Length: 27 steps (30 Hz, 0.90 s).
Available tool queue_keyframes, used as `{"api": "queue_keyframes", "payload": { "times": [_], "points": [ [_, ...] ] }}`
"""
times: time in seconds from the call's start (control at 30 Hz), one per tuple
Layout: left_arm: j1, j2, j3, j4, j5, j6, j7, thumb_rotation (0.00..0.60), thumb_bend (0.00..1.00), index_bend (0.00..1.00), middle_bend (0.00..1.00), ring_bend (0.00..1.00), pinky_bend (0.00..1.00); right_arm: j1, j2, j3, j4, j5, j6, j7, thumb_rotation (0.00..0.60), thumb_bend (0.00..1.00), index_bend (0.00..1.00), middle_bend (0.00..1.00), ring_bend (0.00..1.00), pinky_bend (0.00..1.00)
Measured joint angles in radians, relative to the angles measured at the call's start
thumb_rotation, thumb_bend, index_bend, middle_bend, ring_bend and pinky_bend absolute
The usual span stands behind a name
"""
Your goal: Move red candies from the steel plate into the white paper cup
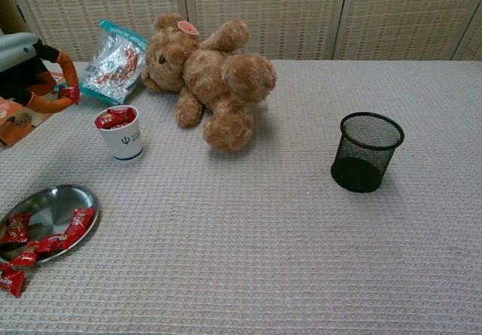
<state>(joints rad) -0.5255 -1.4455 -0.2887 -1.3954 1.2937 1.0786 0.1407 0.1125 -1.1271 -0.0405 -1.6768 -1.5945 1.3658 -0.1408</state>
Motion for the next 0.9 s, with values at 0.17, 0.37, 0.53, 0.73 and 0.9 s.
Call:
{"api": "queue_keyframes", "payload": {
  "times": [0.17,0.37,0.53,0.73,0.9],
  "points": [
    [-0.052,-0.047,-0.014,0.019,-0.061,-0.03,0.062,0.6,0.38,0.51,0.93,0.92,1.0,0.003,-0.003,-0.001,0.0,0.002,-0.009,-0.005,0.6,0.01,0.0,0.0,0.0,0.0],
    [-0.101,-0.083,-0.018,0.034,-0.094,-0.048,0.129,0.6,0.38,0.5,0.93,0.92,1.0,0.003,-0.002,-0.002,0.0,0.001,-0.006,-0.002,0.6,0.01,0.0,0.0,0.0,0.0],
    [-0.135,-0.108,-0.02,0.06,-0.138,-0.067,0.17,0.6,0.38,0.49,0.93,0.92,1.0,0.003,0.001,-0.002,0.0,0.001,-0.004,0.004,0.6,0.02,0.0,0.0,0.0,0.0],
    [-0.171,-0.143,-0.019,0.11,-0.189,-0.099,0.198,0.6,0.38,0.47,0.93,0.92,1.0,0.002,0.003,-0.003,-0.001,-0.001,0.001,0.006,0.6,0.01,0.0,0.0,0.0,0.0],
    [-0.191,-0.161,-0.013,0.151,-0.225,-0.118,0.215,0.6,0.38,0.46,0.93,0.92,1.0,-0.002,0.008,-0.002,-0.002,-0.003,0.011,0.01,0.6,0.01,0.0,0.0,0.0,0.0]
  ]
}}
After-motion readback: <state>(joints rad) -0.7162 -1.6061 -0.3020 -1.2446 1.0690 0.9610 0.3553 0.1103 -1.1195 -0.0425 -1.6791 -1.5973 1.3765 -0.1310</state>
